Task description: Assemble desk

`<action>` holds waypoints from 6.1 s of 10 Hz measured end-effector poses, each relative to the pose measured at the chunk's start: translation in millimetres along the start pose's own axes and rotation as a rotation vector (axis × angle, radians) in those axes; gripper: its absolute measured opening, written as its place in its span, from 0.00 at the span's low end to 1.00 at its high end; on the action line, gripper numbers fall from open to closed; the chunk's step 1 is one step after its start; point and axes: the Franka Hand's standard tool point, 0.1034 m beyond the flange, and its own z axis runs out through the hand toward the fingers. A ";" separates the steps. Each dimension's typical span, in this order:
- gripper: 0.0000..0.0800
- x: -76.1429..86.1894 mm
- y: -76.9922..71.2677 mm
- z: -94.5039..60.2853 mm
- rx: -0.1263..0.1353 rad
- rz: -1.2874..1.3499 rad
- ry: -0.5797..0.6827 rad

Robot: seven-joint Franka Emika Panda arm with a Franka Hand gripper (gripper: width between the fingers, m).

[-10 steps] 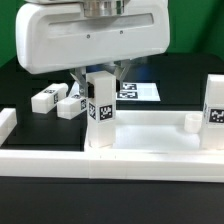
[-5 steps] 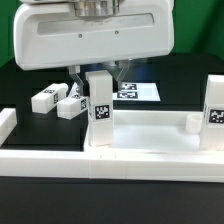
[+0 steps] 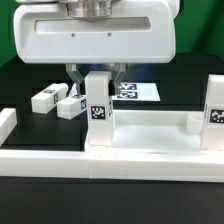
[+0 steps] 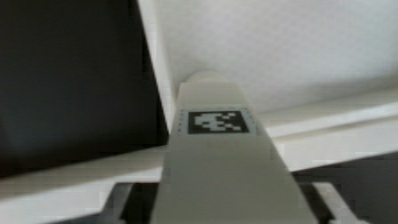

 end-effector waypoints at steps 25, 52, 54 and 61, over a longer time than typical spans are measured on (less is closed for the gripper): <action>0.81 -1.8 -3.6 4.3 -0.028 -0.941 -0.009; 0.76 -4.3 -8.9 5.6 -0.004 0.200 -0.013; 0.81 -5.1 -11.3 5.8 -0.003 -0.020 -0.013; 0.81 -4.5 -9.1 5.7 -0.013 -0.659 -0.016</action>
Offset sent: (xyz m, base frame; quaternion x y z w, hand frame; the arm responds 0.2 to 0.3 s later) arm 0.0018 -0.0037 -0.0063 0.0001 -0.0226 0.1749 0.9843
